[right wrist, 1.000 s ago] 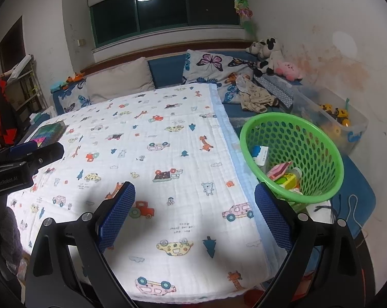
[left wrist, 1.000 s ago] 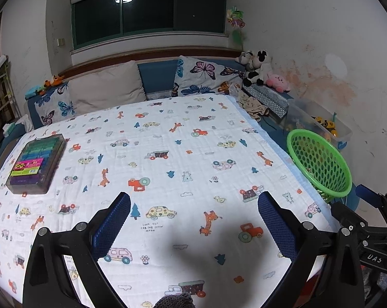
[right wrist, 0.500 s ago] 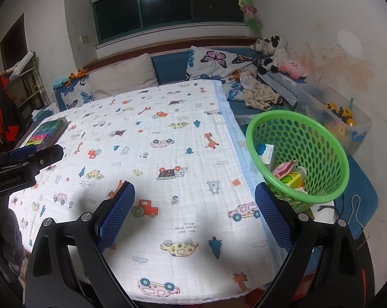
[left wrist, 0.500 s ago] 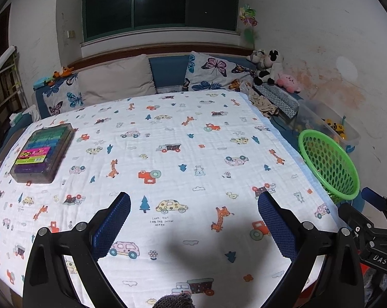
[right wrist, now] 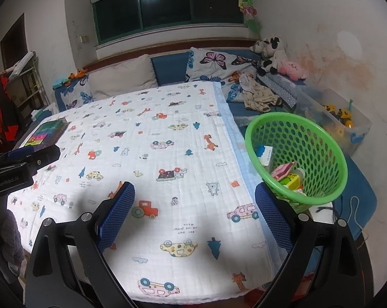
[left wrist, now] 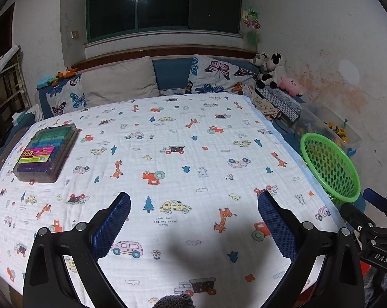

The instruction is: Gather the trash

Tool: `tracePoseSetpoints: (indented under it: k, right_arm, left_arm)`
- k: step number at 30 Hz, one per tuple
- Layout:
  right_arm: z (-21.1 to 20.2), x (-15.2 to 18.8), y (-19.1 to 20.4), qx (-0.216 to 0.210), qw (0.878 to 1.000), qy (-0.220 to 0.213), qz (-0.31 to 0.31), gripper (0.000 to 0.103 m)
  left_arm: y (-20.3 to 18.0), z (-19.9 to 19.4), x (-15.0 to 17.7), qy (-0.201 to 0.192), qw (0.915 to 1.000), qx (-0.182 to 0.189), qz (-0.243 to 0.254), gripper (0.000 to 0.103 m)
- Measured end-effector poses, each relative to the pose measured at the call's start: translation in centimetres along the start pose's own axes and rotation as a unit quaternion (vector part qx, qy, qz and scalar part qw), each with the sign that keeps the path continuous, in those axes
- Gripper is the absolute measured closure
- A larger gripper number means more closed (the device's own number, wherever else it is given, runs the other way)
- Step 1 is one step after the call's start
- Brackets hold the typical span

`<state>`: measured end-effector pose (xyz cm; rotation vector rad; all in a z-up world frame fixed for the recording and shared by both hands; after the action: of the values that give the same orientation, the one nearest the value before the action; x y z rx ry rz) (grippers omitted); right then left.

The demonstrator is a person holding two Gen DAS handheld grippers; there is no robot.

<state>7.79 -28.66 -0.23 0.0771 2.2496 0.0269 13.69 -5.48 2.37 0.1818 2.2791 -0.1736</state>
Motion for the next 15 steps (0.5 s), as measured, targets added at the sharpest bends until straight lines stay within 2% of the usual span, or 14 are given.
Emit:
tracePoseSetpoints:
  k: [15]
  right_arm:
    - [-0.28,0.22,0.15,-0.001,1.000,0.001,0.001,0.009]
  left_arm:
    - [-0.07,-0.34,0.17,0.003,1.0000,-0.004,0.003,0.007]
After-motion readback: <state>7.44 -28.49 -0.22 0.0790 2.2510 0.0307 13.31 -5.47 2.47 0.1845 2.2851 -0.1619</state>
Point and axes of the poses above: each gripper's, at about its wrist camera, not at the fingertips, and z roughly the way its jaws point, y to its left, x to its underside, the point moved 1 cm from there along z, roughly the way its jaws point, and after that the axes turned 3 degrees about x, right-handed, at the moved point
